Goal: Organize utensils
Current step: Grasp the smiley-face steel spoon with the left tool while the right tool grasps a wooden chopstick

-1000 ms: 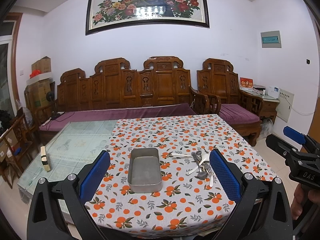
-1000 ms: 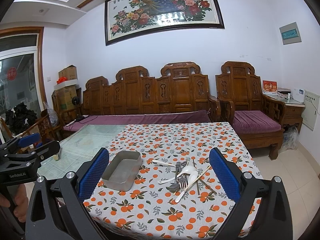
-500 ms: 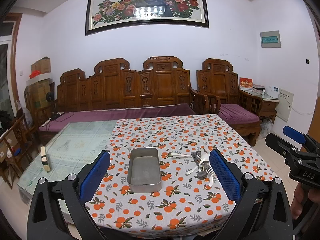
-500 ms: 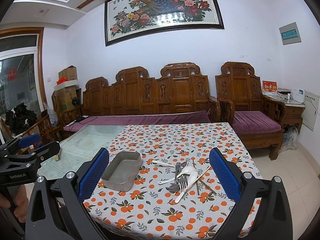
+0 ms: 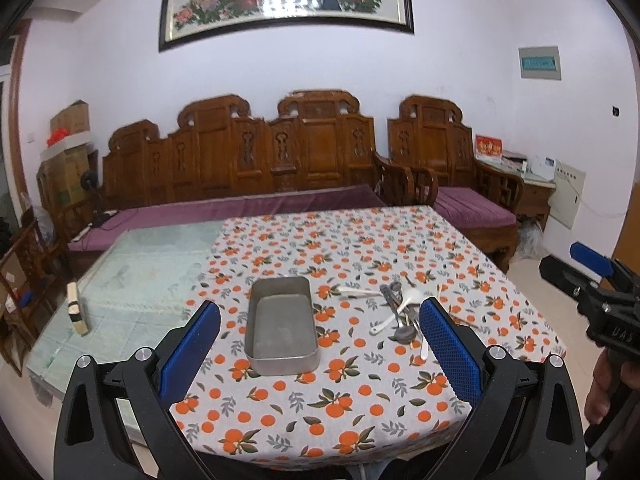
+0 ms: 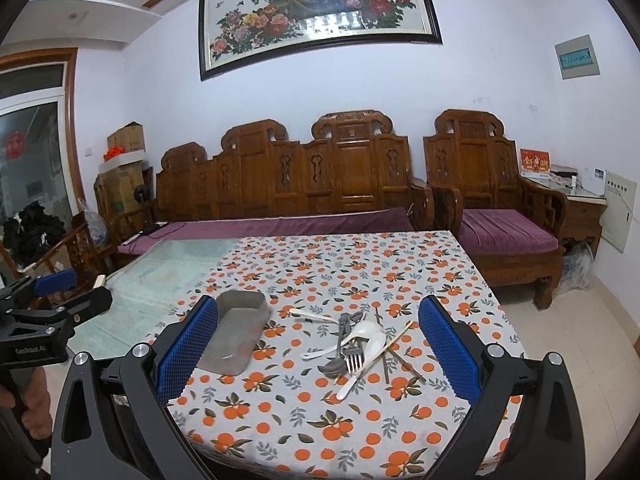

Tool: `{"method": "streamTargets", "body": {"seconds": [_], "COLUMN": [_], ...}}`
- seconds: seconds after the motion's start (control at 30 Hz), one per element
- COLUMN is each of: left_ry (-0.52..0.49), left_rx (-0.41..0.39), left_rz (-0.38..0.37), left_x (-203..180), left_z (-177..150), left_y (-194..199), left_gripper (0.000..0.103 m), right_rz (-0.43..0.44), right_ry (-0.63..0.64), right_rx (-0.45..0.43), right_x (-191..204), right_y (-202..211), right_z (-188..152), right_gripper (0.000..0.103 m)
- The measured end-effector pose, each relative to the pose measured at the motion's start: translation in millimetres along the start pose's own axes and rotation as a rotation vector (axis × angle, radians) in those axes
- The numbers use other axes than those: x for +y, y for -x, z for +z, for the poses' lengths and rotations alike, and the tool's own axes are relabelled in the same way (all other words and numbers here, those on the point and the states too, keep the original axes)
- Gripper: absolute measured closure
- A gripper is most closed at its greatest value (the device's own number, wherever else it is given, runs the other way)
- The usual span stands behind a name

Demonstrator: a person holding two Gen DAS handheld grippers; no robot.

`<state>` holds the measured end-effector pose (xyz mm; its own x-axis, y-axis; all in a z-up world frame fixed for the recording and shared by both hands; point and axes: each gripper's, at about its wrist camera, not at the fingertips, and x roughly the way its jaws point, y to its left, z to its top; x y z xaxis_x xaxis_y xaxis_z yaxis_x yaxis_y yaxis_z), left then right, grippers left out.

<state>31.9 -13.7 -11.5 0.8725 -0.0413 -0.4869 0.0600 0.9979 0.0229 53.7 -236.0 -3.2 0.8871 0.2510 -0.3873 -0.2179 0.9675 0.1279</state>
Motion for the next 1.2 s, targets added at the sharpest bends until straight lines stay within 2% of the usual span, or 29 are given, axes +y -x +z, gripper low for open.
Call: {"method": "streamTargets", "body": {"seconds": [0.1, 0.23, 0.37, 0.7, 0.93, 1.1, 1.2], "left_ry": [-0.019, -0.054, -0.068, -0.109, -0.109, -0.088, -0.081], "left_rx": [0.033, 0.085, 0.147, 0.295, 0.352, 0.393, 0.419], "left_rz": [-0.027, -0.073, -0.132, -0.208, -0.225, -0.233, -0.240], "left_x": [-2, -9, -17, -47, -55, -54, -53], "left_z": [-4, -8, -11, -22, -26, -29, -34], "left_y": [-24, -61, -103, -193, -228, -247, -258], "left_gripper": [0.007, 0.007, 0.007, 0.012, 0.013, 0.021, 0.030], "right_rz": [-0.017, -0.034, -0.058, -0.088, -0.040, -0.010, -0.004], "right_ry": [0.002, 0.008, -0.007, -0.076, -0.104, -0.126, -0.131], "right_rx": [0.022, 0.066, 0.144, 0.341, 0.440, 0.514, 0.567], "right_x": [-15, -34, -59, -114, -117, -112, -109], "right_y": [-17, -46, -85, -175, -225, -261, -284], "right_z": [-3, -9, -18, -50, -68, -80, -92], "right_gripper": [0.003, 0.013, 0.024, 0.039, 0.049, 0.056, 0.061]}}
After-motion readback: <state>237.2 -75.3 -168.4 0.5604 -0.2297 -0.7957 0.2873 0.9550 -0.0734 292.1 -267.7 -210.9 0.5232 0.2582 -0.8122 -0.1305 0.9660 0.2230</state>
